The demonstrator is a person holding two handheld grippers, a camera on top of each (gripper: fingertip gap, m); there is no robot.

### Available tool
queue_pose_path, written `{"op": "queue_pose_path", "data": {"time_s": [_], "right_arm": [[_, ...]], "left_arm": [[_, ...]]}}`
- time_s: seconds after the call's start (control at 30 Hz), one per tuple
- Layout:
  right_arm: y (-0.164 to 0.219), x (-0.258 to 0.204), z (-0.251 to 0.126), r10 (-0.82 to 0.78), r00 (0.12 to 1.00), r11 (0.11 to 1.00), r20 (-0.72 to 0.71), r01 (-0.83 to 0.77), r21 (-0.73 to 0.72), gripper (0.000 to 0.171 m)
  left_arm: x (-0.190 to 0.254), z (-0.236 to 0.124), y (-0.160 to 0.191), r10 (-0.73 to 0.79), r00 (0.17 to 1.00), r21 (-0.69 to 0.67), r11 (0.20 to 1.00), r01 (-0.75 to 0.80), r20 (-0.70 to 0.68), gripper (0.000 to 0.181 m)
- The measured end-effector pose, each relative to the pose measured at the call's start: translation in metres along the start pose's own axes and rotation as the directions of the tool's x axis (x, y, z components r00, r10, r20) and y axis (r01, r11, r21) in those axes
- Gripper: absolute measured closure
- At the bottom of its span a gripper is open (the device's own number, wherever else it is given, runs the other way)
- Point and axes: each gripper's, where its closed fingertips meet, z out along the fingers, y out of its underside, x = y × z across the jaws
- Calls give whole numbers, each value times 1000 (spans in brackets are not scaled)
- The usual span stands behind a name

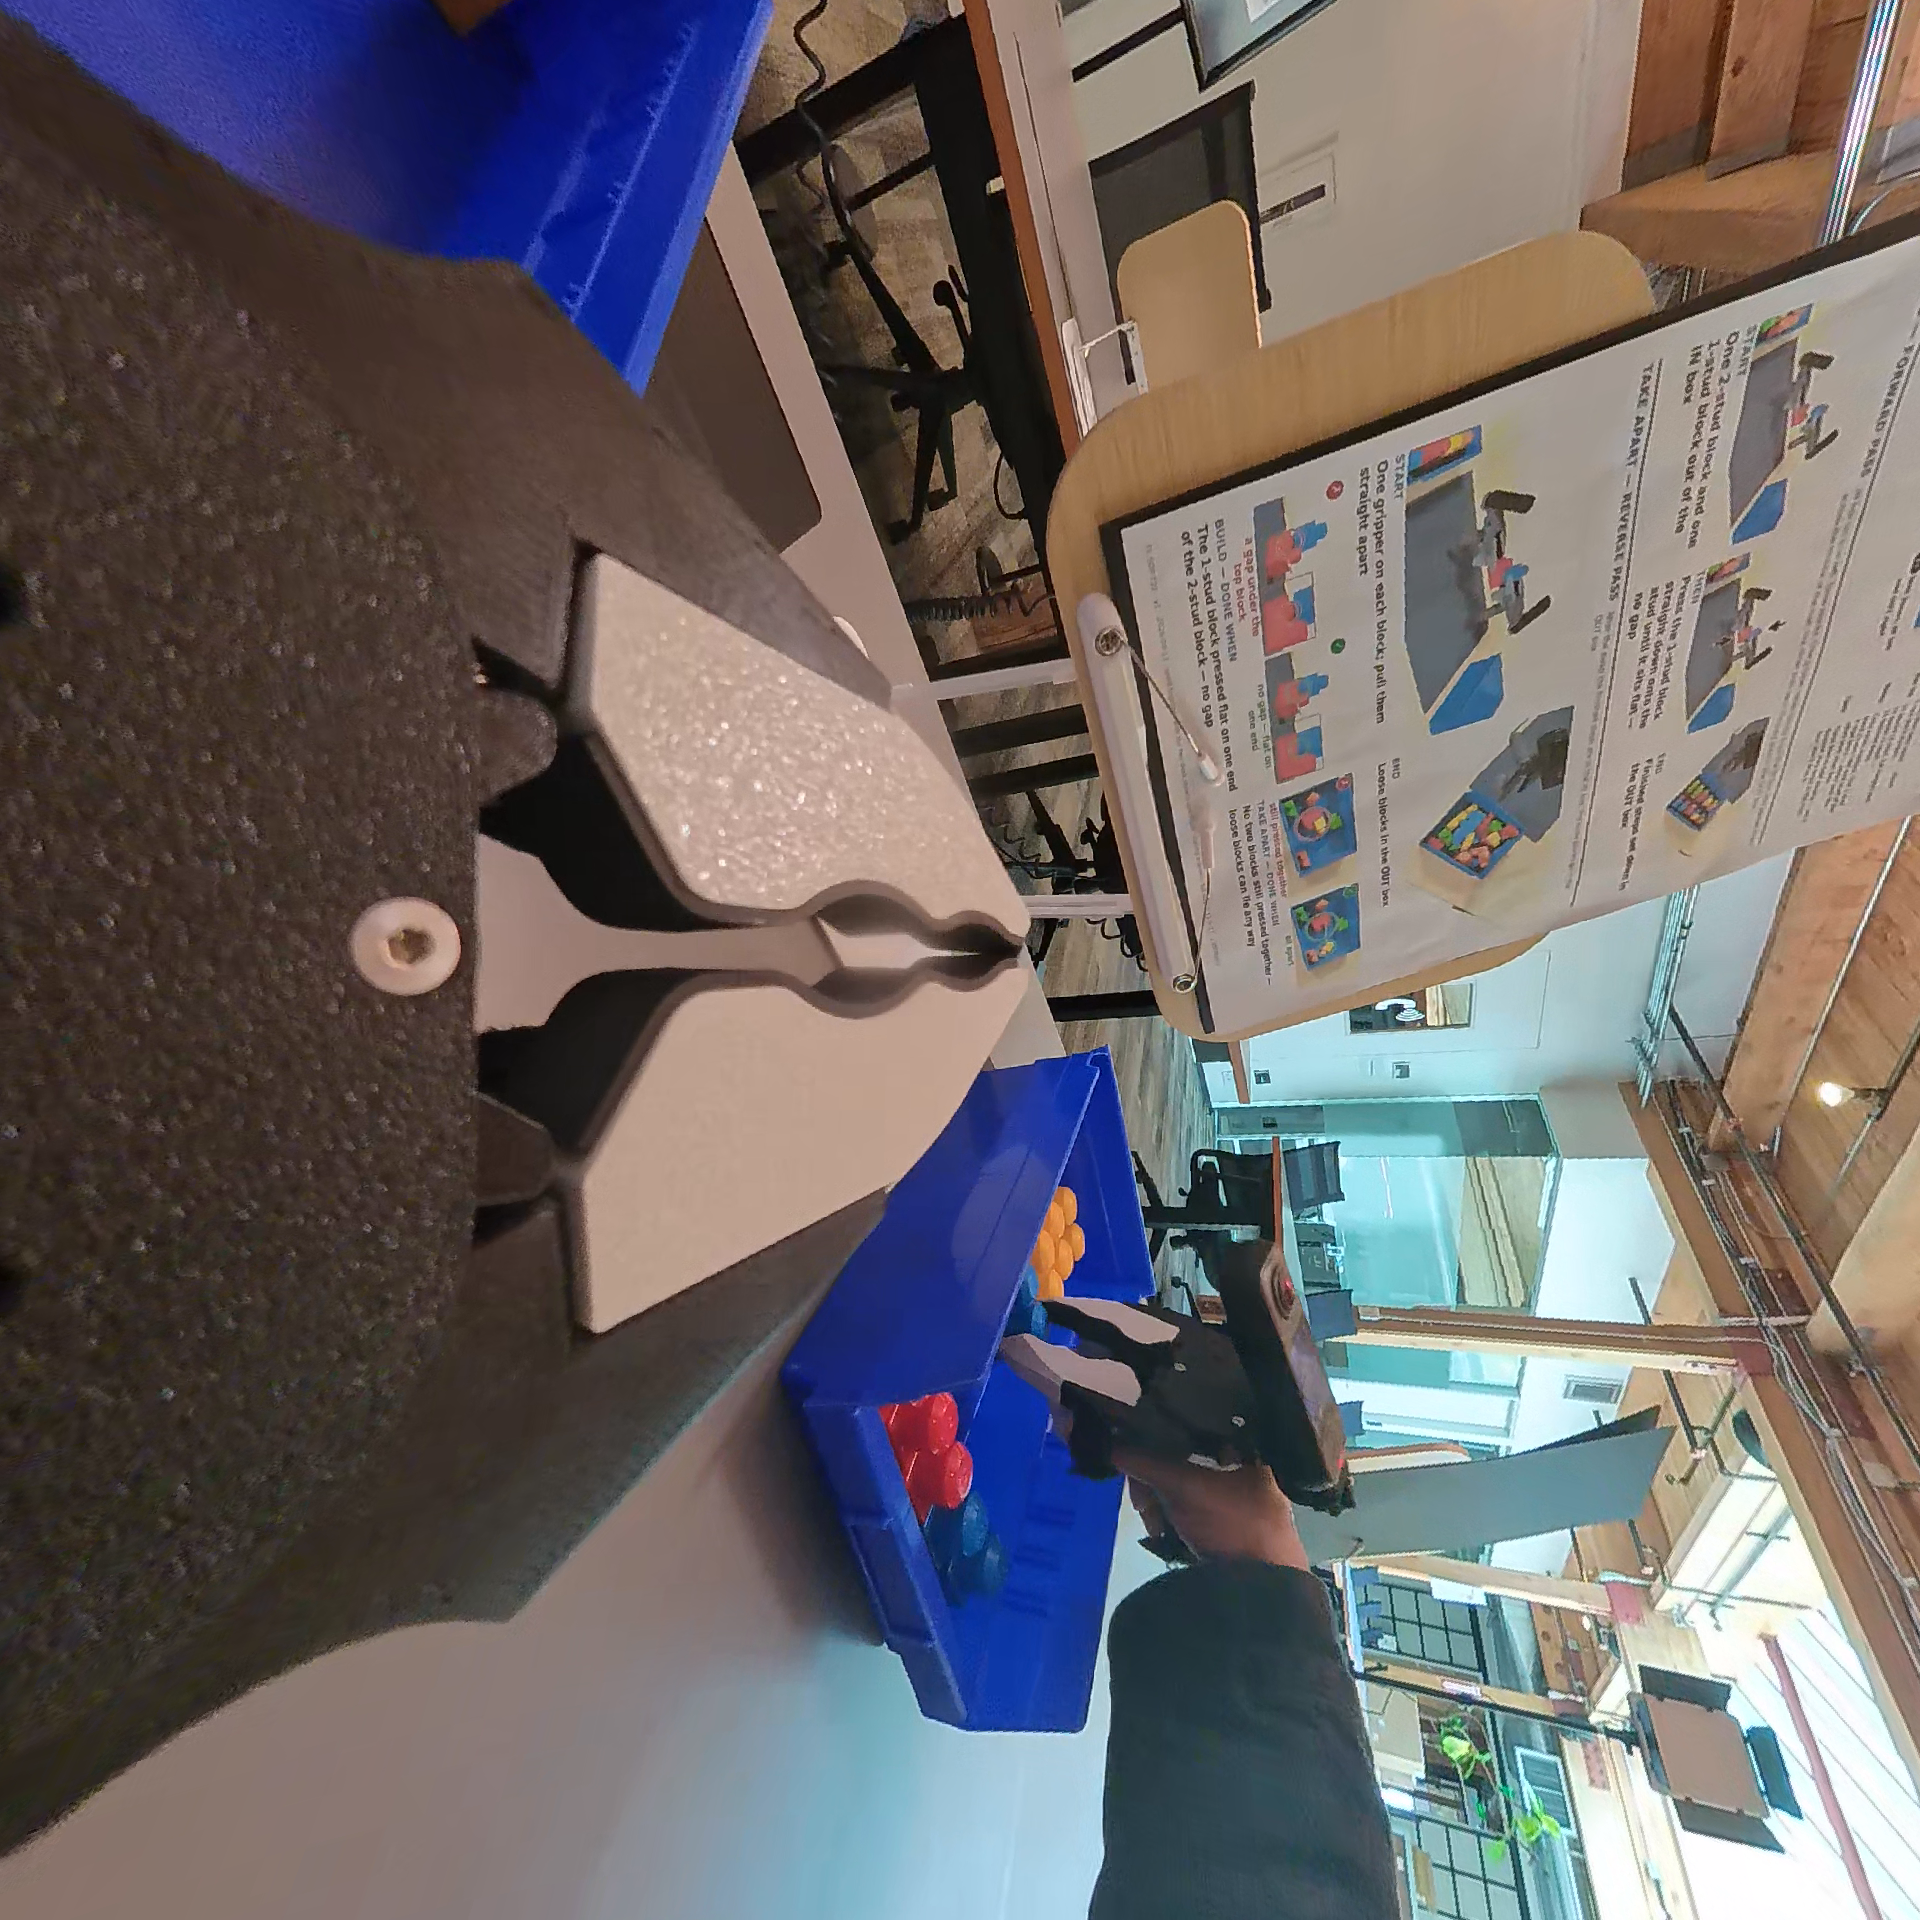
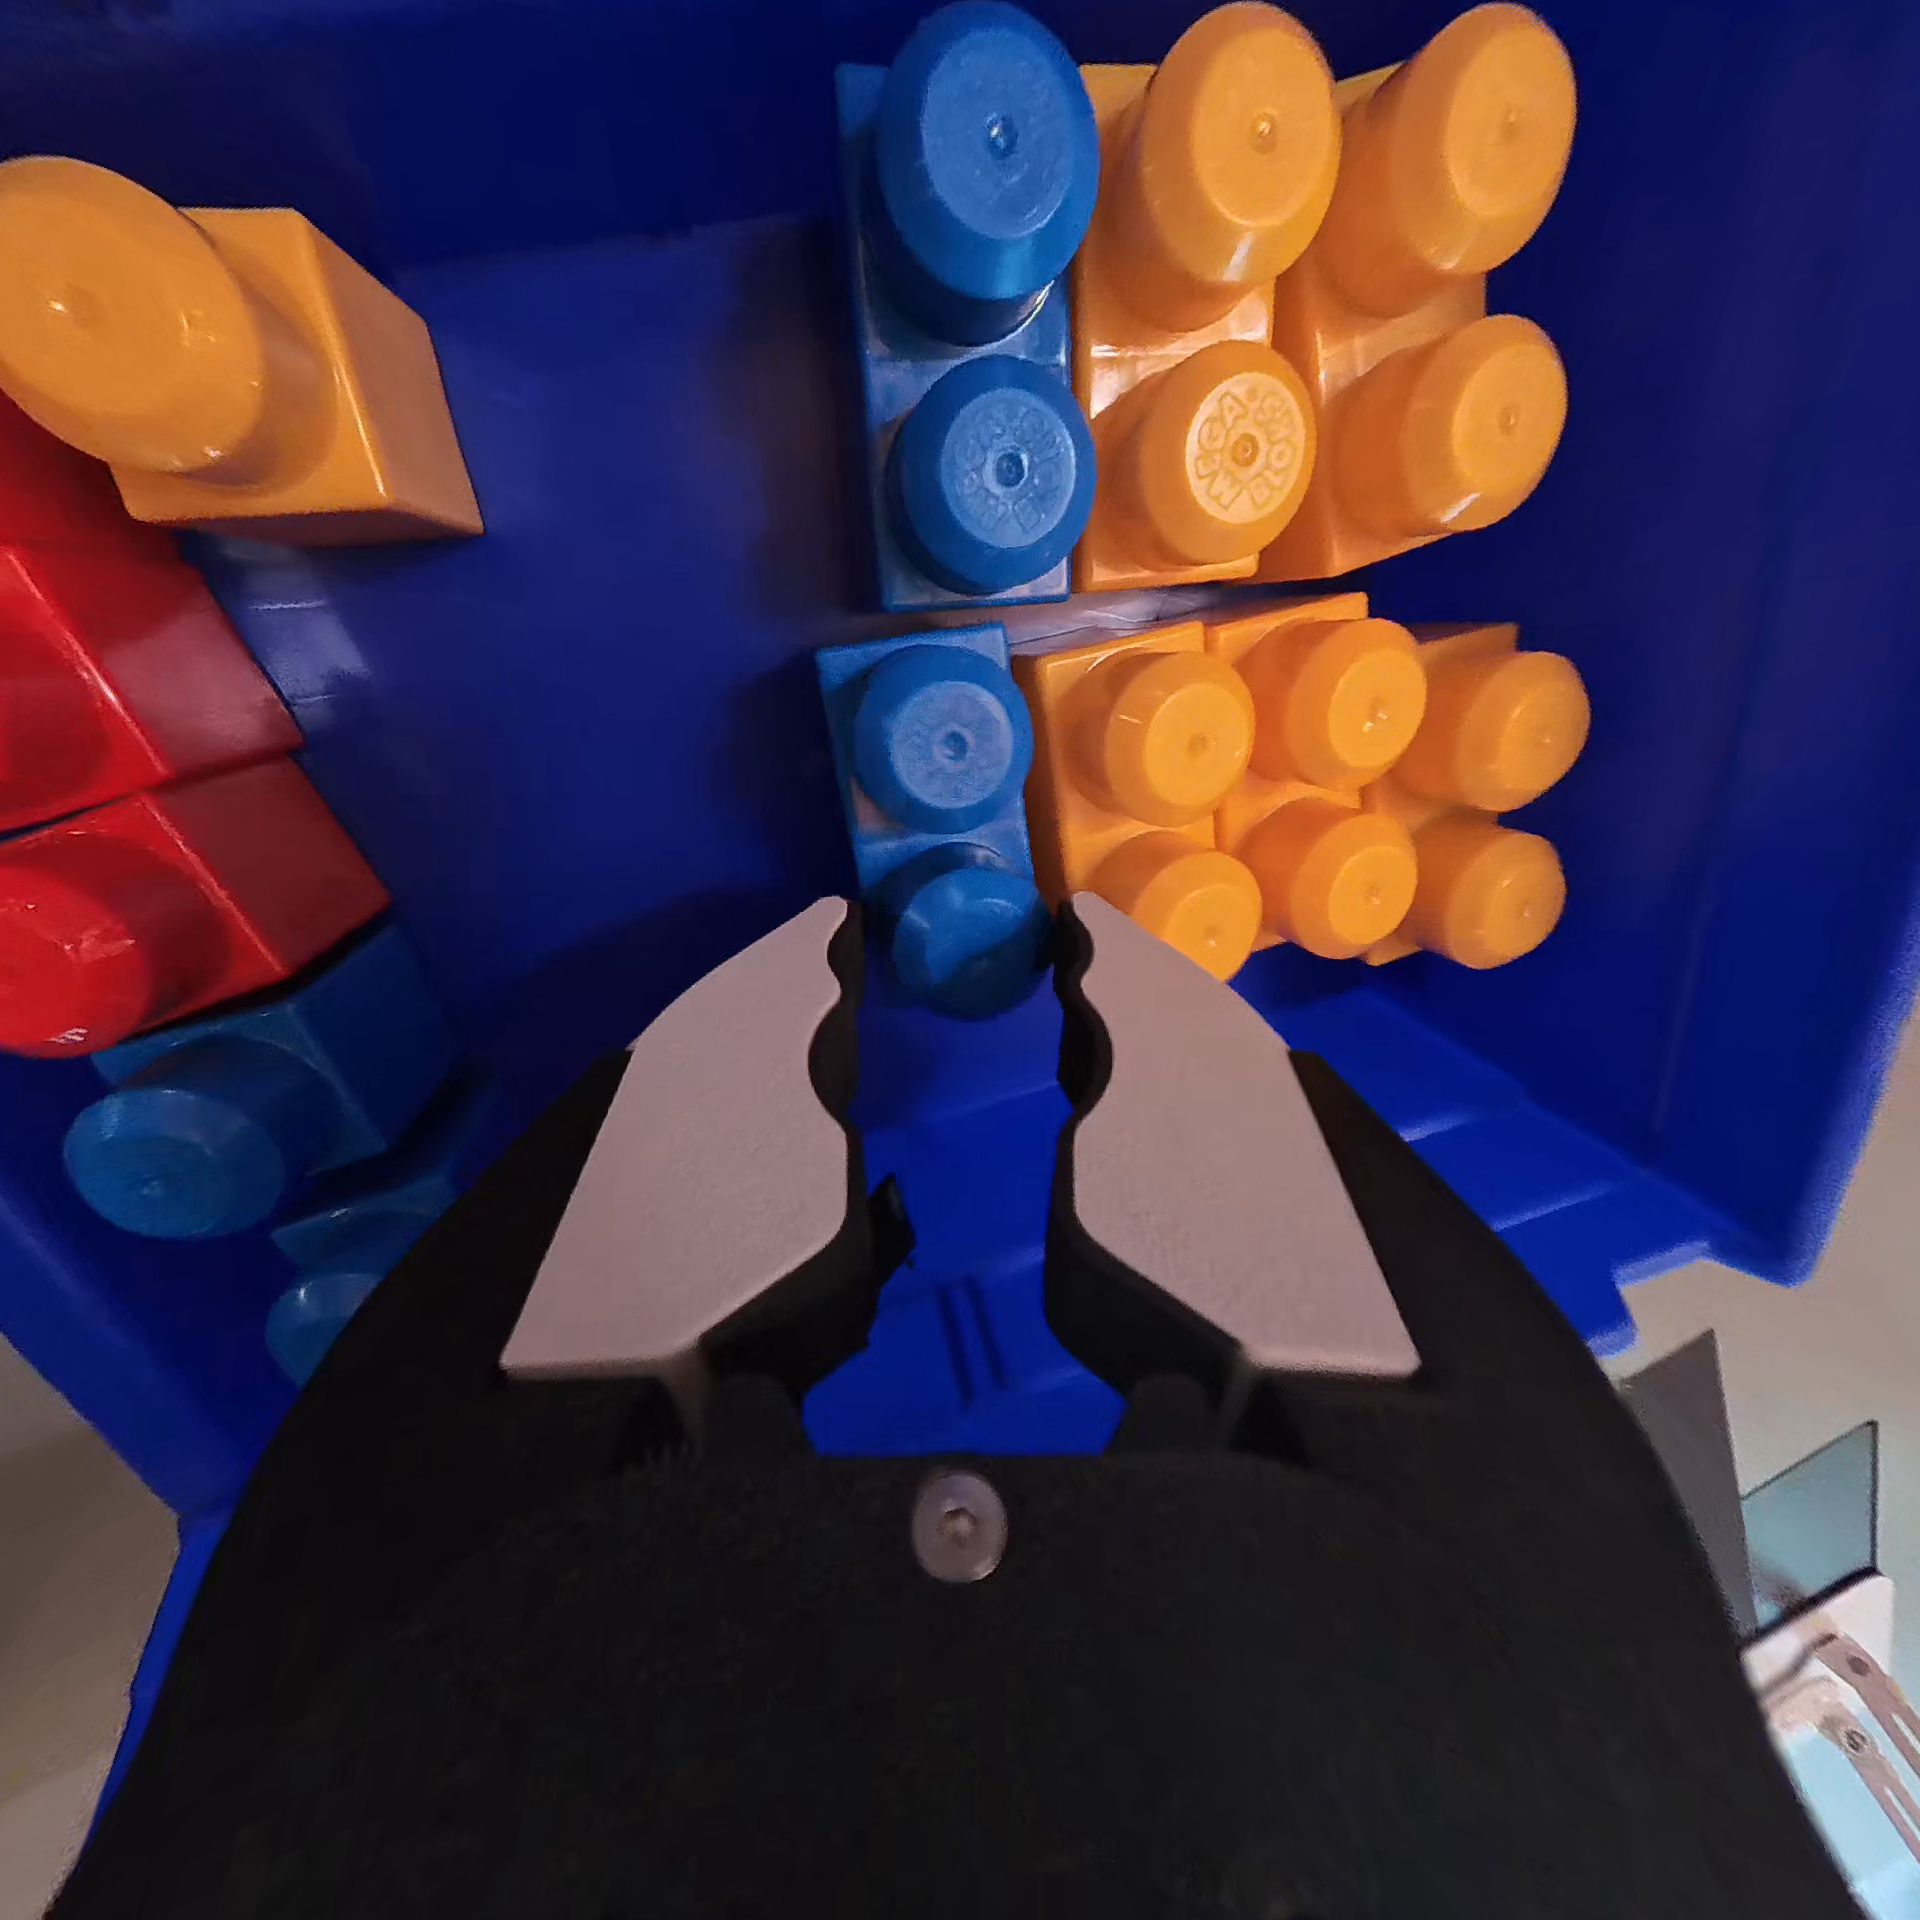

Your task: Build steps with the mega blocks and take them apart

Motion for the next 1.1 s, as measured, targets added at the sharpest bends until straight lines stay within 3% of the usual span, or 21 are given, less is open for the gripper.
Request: {"op": "queue_pose_path", "data": {"time_s": [0.03,0.2,0.3,0.4,0.5,0.6,0.73,0.93,1.1], "right_arm": [[-2,0,-5,3,1000,1000,-3,-3,14,136],[-33,5,-49,43,997,979,-64,-30,201,135],[-70,5,-85,115,985,905,-128,-51,423,136],[-113,-10,-128,237,964,714,-120,-89,694,148],[-142,-39,-158,336,941,503,-40,-144,852,160],[-161,-71,-166,385,923,358,31,-180,916,171],[-186,-119,-160,363,919,232,152,-248,941,171],[-201,-154,-138,374,899,124,227,-291,948,171],[-200,-158,-122,367,905,140,216,-283,949,171]], "left_arm": [[0,0,0,2,1000,-1,1000,-2,1,181],[-3,-1,-1,-7,1000,1,1000,7,11,181],[-5,-1,0,-9,1000,-4,1000,9,21,181],[-8,-2,0,-15,999,-10,1000,15,34,181],[-11,-3,0,-34,998,-13,999,34,47,181],[-15,-3,2,-41,997,-17,999,42,60,181],[-20,-4,3,-43,996,-22,999,45,77,181],[-35,-9,4,-82,989,-12,996,84,121,181],[-56,-16,4,-113,978,5,993,114,176,181]]}}
